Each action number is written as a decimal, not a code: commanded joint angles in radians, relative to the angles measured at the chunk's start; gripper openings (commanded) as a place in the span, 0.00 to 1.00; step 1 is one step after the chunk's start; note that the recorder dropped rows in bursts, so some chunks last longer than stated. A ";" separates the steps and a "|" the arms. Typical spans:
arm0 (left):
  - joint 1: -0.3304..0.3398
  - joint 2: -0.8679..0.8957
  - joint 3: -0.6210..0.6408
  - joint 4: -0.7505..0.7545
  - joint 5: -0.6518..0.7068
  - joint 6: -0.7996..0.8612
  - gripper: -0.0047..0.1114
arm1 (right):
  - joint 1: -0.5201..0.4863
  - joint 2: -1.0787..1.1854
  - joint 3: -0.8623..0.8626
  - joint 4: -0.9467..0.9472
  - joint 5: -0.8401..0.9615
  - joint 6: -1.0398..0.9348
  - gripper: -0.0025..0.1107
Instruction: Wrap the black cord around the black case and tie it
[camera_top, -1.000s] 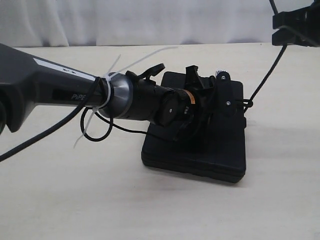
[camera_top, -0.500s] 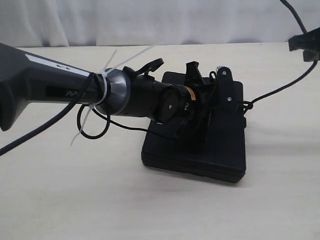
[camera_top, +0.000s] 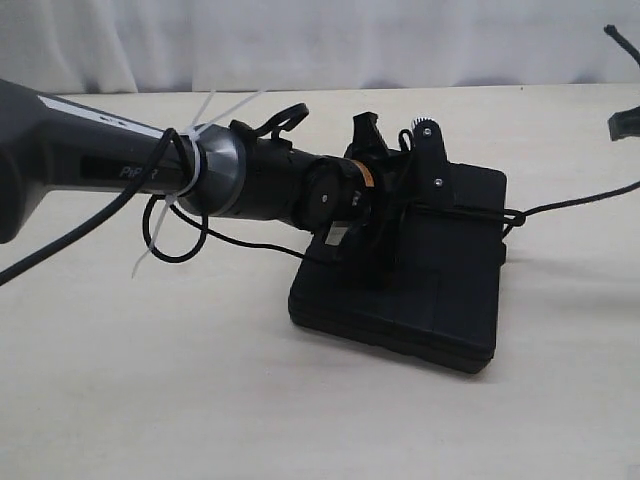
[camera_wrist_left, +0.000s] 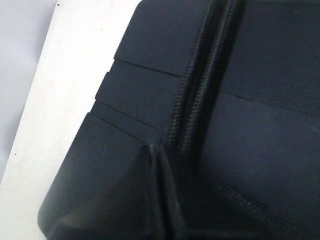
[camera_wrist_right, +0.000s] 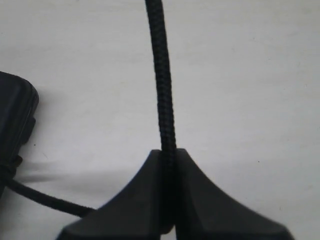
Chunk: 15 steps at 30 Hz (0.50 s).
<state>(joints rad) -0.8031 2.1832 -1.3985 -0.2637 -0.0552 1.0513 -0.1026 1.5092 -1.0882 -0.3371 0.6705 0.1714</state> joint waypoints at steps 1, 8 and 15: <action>0.003 -0.010 0.000 -0.010 -0.008 0.001 0.04 | -0.006 0.030 0.010 -0.021 -0.008 0.009 0.06; 0.005 -0.010 0.000 -0.008 -0.004 0.001 0.04 | -0.006 0.031 0.010 -0.039 -0.009 0.009 0.06; 0.035 -0.010 0.000 -0.008 0.019 0.001 0.04 | -0.006 0.043 0.010 -0.047 -0.009 0.009 0.06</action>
<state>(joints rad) -0.7818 2.1832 -1.3985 -0.2657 -0.0446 1.0513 -0.1026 1.5436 -1.0824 -0.3721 0.6705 0.1752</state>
